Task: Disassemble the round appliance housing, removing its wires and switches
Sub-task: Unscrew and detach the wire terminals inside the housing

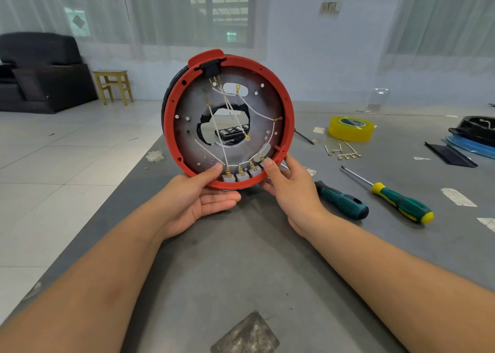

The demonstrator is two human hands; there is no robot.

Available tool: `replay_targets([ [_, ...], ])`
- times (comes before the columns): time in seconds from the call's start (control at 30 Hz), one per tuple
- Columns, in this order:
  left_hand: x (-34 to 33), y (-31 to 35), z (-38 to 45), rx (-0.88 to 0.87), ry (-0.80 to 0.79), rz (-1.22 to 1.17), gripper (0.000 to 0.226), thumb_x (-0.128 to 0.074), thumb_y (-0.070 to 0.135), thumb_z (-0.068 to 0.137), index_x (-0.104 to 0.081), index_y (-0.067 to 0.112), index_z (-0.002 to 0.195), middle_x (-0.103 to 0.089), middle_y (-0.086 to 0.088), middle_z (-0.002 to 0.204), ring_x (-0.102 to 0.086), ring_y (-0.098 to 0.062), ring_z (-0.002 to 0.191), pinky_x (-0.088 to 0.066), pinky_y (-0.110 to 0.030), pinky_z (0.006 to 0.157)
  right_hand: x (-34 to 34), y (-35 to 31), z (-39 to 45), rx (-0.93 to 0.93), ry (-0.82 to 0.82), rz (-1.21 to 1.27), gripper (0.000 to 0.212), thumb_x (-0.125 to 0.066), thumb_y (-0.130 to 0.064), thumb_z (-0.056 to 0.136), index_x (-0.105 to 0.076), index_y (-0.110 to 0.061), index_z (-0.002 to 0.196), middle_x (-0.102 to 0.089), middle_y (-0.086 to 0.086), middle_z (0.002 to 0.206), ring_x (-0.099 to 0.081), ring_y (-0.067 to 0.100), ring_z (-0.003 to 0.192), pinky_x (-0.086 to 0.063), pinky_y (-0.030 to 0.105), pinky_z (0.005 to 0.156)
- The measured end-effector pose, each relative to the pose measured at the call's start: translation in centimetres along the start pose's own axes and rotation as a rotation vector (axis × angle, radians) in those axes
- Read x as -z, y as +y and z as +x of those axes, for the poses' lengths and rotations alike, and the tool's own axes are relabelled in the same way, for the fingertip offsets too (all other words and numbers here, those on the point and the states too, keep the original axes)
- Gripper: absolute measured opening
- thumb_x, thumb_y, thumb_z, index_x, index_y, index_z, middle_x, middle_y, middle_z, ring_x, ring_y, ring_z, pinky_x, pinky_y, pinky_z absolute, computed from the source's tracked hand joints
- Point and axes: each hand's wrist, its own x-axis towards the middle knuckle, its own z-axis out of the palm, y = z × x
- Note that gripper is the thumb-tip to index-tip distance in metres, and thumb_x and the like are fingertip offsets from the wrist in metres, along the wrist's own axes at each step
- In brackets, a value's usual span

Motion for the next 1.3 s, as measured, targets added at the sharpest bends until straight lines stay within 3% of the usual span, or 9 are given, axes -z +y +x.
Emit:
replay_targets([
  [0.2, 0.5, 0.1, -0.2, 0.008, -0.036, -0.112, 0.054, -0.078, 0.022, 0.078, -0.067, -0.002, 0.125, -0.075, -0.029, 0.114, -0.077, -0.041, 0.102, -0.065, -0.038, 0.07, 0.1, -0.1, -0.2, 0.002, -0.014, 0.012, 0.017, -0.057, -0.028, 0.104, -0.064, -0.034, 0.119, -0.078, -0.006, 0.1, -0.075, 0.013, 0.099, -0.06, 0.037, 0.093],
  [0.43, 0.7, -0.3, 0.0, -0.008, 0.002, -0.106, 0.024, -0.066, 0.004, 0.098, -0.066, -0.008, 0.119, -0.076, -0.029, 0.109, -0.078, -0.039, 0.098, -0.065, -0.036, 0.068, 0.0, -0.1, -0.1, -0.005, -0.019, -0.026, 0.016, -0.058, -0.032, 0.103, -0.064, -0.035, 0.118, -0.078, -0.006, 0.098, -0.075, 0.012, 0.098, -0.059, 0.039, 0.095],
  [0.63, 0.4, -0.2, -0.1, -0.009, 0.007, -0.084, 0.024, -0.066, 0.004, 0.098, -0.067, -0.008, 0.119, -0.076, -0.029, 0.108, -0.078, -0.04, 0.097, -0.065, -0.037, 0.069, 0.0, -0.1, -0.2, 0.0, -0.008, -0.035, 0.022, -0.057, -0.032, 0.103, -0.064, -0.03, 0.125, -0.078, -0.003, 0.102, -0.074, 0.015, 0.101, -0.059, 0.04, 0.096],
  [0.83, 0.3, 0.1, -0.1, 0.032, 0.0, -0.102, 0.028, -0.067, 0.012, 0.099, -0.066, -0.005, 0.12, -0.075, -0.031, 0.11, -0.077, -0.042, 0.099, -0.066, -0.04, 0.07, 0.1, 0.1, -0.1, -0.002, -0.006, -0.041, 0.015, -0.058, -0.033, 0.103, -0.064, -0.04, 0.115, -0.078, -0.006, 0.103, -0.074, 0.014, 0.101, -0.06, 0.038, 0.093],
  [0.93, 0.3, 0.0, 0.0, 0.021, 0.017, -0.099, 0.026, -0.063, 0.007, 0.1, -0.063, -0.007, 0.123, -0.075, -0.033, 0.109, -0.077, -0.043, 0.098, -0.066, -0.039, 0.069, 0.1, 0.1, -0.2, -0.005, -0.01, -0.094, 0.016, -0.057, -0.037, 0.103, -0.064, -0.039, 0.117, -0.076, -0.007, 0.108, -0.073, 0.014, 0.104, -0.06, 0.04, 0.094],
  [1.03, 0.2, -0.2, 0.2, -0.018, 0.048, -0.099, 0.023, -0.059, 0.001, 0.1, -0.06, -0.007, 0.122, -0.075, -0.032, 0.105, -0.078, -0.043, 0.094, -0.065, -0.038, 0.067, -0.1, 0.1, -0.6, 0.04, -0.01, -0.282, 0.027, -0.056, -0.045, 0.101, -0.062, -0.036, 0.126, -0.073, -0.013, 0.114, -0.069, 0.012, 0.11, -0.056, 0.042, 0.097],
  [1.17, 0.3, -0.2, 0.2, -0.035, 0.07, -0.105, 0.019, -0.059, 0.002, 0.1, -0.059, -0.003, 0.118, -0.076, -0.031, 0.103, -0.078, -0.042, 0.094, -0.065, -0.035, 0.065, 0.7, -0.8, -1.9, 0.21, -0.05, -0.686, 0.038, -0.052, -0.052, 0.1, -0.051, -0.041, 0.136, -0.065, -0.029, 0.1, -0.065, -0.005, 0.084, -0.05, 0.02, 0.075],
  [1.3, 0.5, -0.2, 0.2, -0.027, 0.079, -0.142, 0.023, -0.059, 0.002, 0.099, -0.057, -0.003, 0.121, -0.075, -0.033, 0.104, -0.078, -0.042, 0.094, -0.065, -0.036, 0.064, 4.5, -1.7, -2.6, 0.427, 0.0, -1.214, 0.044, -0.055, -0.041, 0.099, -0.056, -0.025, 0.14, -0.06, -0.004, 0.131, -0.059, 0.019, 0.115, -0.051, 0.038, 0.094],
])
